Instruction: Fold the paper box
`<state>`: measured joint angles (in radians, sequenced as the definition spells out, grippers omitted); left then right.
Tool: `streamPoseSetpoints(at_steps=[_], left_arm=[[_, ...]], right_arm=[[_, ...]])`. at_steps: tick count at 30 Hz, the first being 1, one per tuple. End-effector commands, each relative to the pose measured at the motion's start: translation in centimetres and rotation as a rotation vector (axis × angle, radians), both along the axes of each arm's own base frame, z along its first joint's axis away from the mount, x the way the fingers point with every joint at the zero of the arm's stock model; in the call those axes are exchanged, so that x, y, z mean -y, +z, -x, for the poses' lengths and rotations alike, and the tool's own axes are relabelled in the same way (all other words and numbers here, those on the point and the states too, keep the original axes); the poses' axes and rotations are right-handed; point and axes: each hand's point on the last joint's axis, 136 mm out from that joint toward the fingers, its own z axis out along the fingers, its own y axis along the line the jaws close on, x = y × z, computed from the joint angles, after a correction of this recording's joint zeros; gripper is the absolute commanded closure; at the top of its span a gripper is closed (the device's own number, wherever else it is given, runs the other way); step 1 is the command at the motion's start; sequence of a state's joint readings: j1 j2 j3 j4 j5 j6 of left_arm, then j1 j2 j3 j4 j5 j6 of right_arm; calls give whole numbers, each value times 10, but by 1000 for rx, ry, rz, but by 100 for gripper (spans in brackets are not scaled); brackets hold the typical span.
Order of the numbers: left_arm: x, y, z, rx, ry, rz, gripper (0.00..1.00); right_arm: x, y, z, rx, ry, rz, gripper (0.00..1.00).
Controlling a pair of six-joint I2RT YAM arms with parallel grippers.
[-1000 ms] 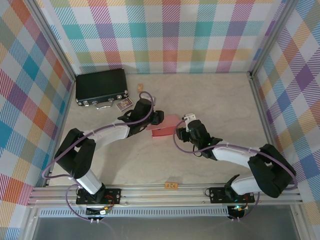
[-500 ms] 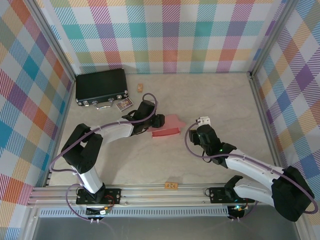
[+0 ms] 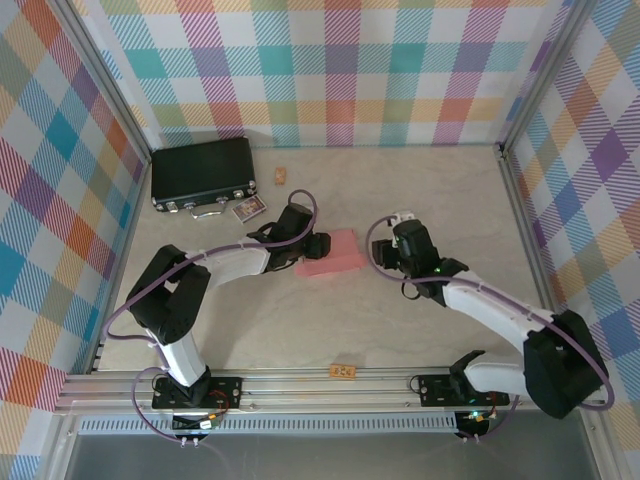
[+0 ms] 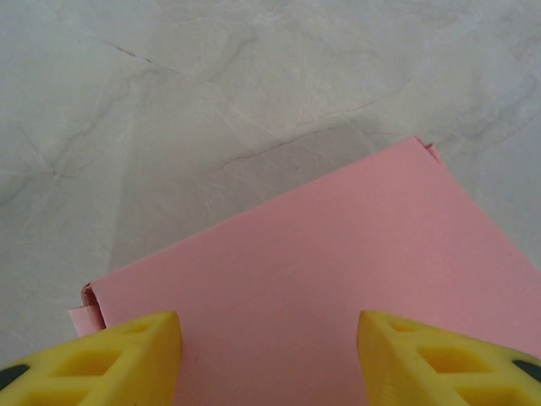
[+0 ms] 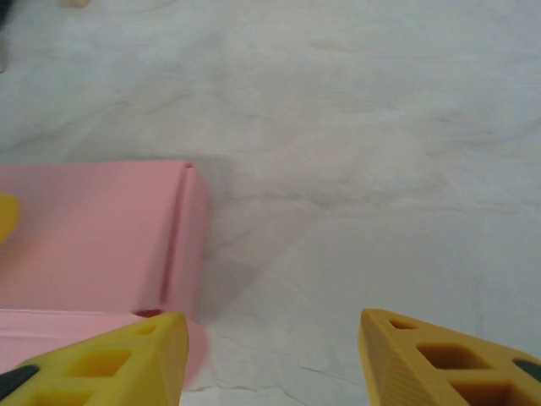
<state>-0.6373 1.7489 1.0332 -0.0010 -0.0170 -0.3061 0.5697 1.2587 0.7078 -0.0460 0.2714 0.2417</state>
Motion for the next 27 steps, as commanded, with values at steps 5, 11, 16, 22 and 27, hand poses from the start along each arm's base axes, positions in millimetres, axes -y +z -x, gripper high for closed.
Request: streamPoseSetpoints(at_steps=[5, 11, 16, 22, 27], left_arm=[[-1, -23, 12, -46, -27, -46, 43], [-2, -27, 12, -55, -28, -51, 43], [-4, -30, 15, -64, -23, -57, 43], [-9, -31, 21, -84, -3, -69, 43], [-15, -28, 28, -88, 27, -73, 43]], right_arm=[[-51, -6, -16, -92, 180, -67, 45], [-62, -40, -23, -205, 182, -51, 48], [-56, -63, -23, -259, 147, -13, 52], [-55, -79, -22, -297, 141, 8, 58], [-57, -88, -23, -322, 160, 29, 61]])
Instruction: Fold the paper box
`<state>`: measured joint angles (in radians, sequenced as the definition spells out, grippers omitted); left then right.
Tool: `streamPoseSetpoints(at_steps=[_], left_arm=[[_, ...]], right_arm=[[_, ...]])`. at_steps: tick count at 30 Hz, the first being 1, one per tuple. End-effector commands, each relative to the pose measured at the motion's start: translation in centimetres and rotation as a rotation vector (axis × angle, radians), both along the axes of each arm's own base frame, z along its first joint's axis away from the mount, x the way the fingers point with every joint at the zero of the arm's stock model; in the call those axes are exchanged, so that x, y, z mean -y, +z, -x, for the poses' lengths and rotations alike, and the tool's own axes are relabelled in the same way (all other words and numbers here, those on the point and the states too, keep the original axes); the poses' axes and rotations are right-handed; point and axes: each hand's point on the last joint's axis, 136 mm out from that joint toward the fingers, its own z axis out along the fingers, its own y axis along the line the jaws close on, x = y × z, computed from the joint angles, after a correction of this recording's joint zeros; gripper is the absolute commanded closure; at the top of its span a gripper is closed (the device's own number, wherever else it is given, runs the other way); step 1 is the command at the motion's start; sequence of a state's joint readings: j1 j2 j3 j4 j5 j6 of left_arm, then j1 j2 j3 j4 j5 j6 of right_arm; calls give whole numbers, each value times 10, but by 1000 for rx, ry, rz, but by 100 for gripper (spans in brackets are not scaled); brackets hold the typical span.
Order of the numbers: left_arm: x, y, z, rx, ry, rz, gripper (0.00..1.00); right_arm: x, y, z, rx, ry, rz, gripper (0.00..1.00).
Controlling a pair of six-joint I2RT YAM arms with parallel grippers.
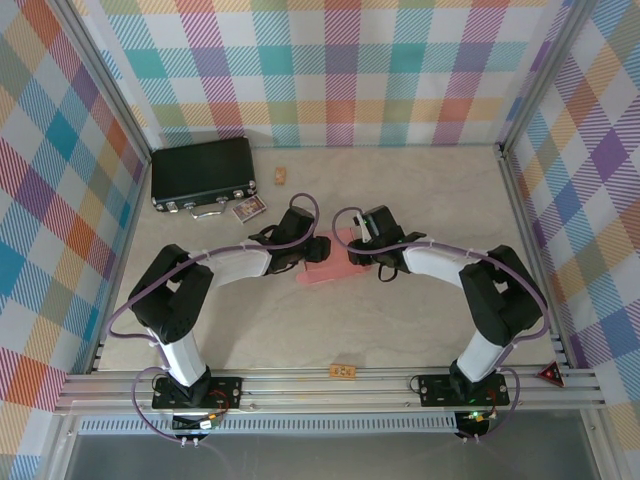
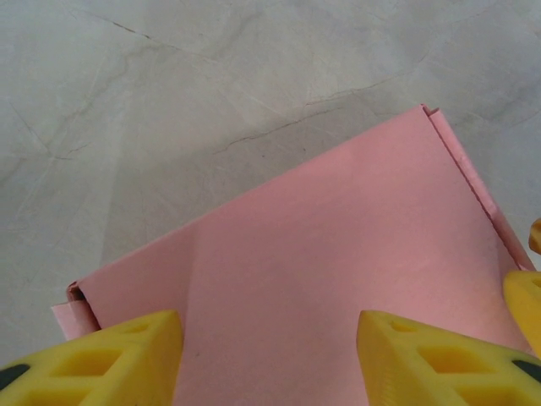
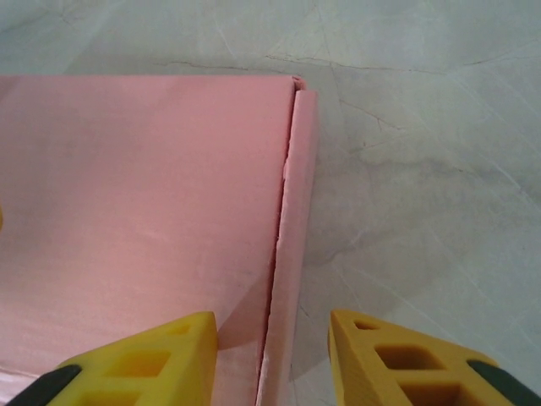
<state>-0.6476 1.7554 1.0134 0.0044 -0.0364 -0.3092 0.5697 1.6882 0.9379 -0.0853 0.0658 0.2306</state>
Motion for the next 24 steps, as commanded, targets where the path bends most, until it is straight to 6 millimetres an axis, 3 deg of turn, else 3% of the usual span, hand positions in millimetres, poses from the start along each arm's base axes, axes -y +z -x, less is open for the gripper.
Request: streamPoseSetpoints(at_steps=[1, 10, 14, 19, 24], left_arm=[[-15, -19, 25, -82, 28, -55, 43], [-18, -6, 48, -116, 56, 26, 43], [-20, 8, 53, -97, 66, 70, 42], [-25, 34, 45, -26, 71, 55, 36], [-46, 47, 20, 46, 116, -30, 30]], right_arm=[[-1, -11, 1, -45, 17, 23, 61], [-15, -10, -12, -7, 171, 85, 60], [-16, 4, -22, 20, 163, 93, 58], [-13, 38, -26, 55, 105, 44, 50], [8, 63, -15, 34, -1, -16, 44]])
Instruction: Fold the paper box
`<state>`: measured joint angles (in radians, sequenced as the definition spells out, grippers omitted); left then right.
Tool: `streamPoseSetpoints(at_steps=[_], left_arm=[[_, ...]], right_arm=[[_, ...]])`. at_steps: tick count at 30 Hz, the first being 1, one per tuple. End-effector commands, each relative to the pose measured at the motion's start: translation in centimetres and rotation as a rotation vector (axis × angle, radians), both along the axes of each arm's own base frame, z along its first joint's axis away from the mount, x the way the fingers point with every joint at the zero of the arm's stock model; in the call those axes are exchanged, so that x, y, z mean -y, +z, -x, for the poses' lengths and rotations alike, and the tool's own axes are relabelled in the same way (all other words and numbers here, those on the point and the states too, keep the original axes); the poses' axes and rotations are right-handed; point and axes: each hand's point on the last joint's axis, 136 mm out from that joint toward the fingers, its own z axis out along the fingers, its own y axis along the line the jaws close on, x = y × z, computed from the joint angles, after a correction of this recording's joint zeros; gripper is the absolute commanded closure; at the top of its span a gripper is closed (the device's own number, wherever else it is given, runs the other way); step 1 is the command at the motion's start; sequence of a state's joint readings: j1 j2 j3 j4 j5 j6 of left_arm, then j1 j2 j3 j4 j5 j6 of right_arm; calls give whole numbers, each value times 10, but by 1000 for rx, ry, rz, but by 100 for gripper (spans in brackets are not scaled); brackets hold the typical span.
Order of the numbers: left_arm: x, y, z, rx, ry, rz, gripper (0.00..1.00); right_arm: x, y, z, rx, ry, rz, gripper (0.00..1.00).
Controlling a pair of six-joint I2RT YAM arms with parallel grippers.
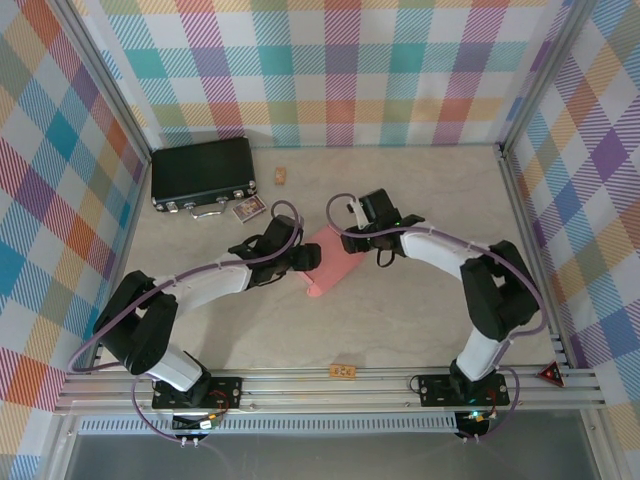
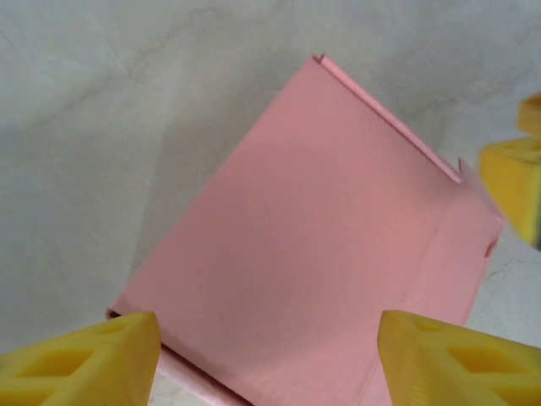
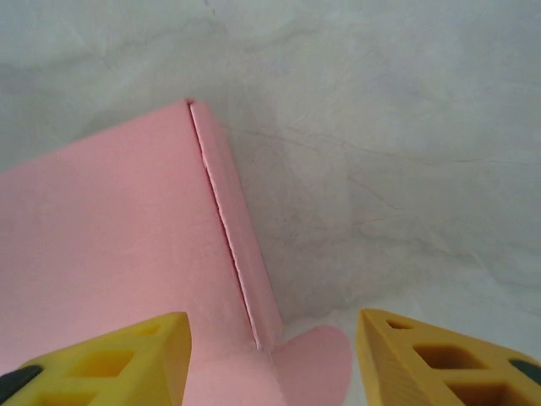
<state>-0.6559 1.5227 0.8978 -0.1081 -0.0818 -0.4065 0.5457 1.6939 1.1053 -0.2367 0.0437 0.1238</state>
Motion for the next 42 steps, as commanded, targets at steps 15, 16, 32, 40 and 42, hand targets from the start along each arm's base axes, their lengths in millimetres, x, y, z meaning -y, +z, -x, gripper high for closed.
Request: streamPoseSetpoints(at_steps=[15, 16, 32, 40, 42], left_arm=[[7, -34, -62, -129, -235, 0, 25], [10, -36, -60, -140, -250, 15, 25], [13, -42, -8, -243, -181, 195, 41], [20, -33, 17, -254, -94, 245, 44], [25, -30, 24, -244, -68, 278, 44]], right_arm=[[52, 9, 95, -165, -166, -193, 43], [54, 8, 98, -167, -172, -196, 43], [30, -12, 102, -251, -151, -333, 43], [3, -14, 89, -311, -127, -452, 44], [-2, -17, 86, -328, -126, -470, 44]])
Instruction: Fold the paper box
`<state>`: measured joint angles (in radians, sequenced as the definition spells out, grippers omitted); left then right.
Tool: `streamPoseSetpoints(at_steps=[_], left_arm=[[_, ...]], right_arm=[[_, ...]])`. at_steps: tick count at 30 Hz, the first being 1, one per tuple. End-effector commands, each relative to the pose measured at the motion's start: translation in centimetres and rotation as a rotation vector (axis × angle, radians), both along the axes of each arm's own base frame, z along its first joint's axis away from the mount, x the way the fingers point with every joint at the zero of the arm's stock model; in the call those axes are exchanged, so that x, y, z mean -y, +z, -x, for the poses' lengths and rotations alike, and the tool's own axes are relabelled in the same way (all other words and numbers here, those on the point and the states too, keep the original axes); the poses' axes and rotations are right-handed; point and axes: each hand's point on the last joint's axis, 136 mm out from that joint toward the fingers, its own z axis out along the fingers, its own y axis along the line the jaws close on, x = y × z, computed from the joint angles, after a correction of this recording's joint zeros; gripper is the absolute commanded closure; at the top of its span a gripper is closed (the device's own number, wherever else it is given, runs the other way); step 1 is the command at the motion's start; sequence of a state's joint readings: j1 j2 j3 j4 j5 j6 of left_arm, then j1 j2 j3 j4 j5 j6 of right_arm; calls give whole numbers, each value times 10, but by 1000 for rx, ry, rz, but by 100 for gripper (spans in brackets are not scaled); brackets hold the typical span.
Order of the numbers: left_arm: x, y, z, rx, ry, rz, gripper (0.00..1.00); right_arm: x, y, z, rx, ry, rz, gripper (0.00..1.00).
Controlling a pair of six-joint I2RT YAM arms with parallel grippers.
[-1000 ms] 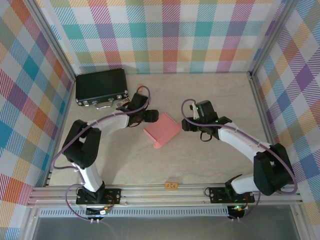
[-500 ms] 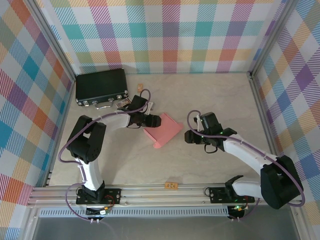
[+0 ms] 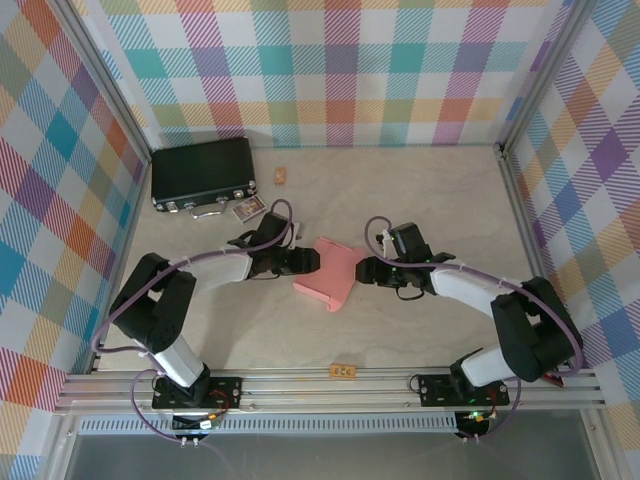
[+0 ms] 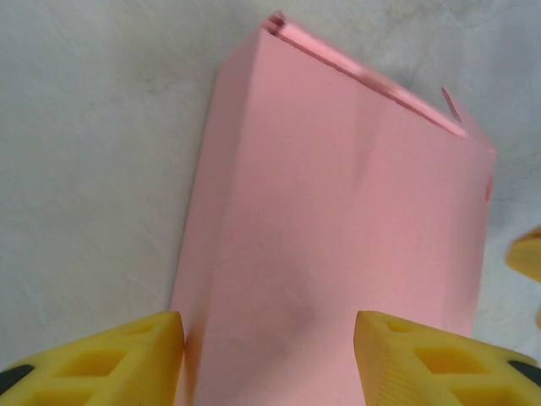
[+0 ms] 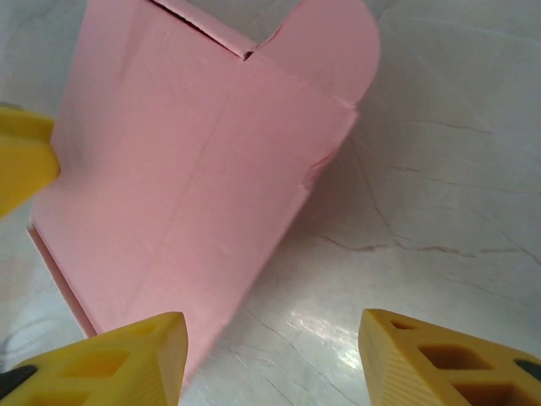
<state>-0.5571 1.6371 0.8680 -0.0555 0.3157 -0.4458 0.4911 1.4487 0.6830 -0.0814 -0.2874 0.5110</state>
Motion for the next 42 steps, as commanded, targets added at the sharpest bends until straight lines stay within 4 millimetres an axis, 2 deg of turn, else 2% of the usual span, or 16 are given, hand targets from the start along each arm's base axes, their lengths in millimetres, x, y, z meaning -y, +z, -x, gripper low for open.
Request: streamPoseSetpoints(at_steps=[1, 9, 20, 27, 37, 42], left_arm=[[8, 12, 6, 10, 91, 69, 44], [18, 7, 19, -12, 117, 118, 44], [1, 3, 10, 22, 184, 45, 45], [-9, 0, 2, 32, 212, 8, 52], [-12, -11, 1, 10, 212, 0, 68], [-14, -15, 1, 8, 215, -4, 68]], right_arm=[[-21, 15, -12, 12, 13, -107, 44], [-33, 8, -21, -10, 37, -137, 43], [-40, 3, -27, -43, 53, -202, 45], [-39, 1, -22, -61, 63, -298, 49], [-55, 0, -15, -105, 134, -420, 56], [-61, 9, -14, -103, 164, -470, 57]])
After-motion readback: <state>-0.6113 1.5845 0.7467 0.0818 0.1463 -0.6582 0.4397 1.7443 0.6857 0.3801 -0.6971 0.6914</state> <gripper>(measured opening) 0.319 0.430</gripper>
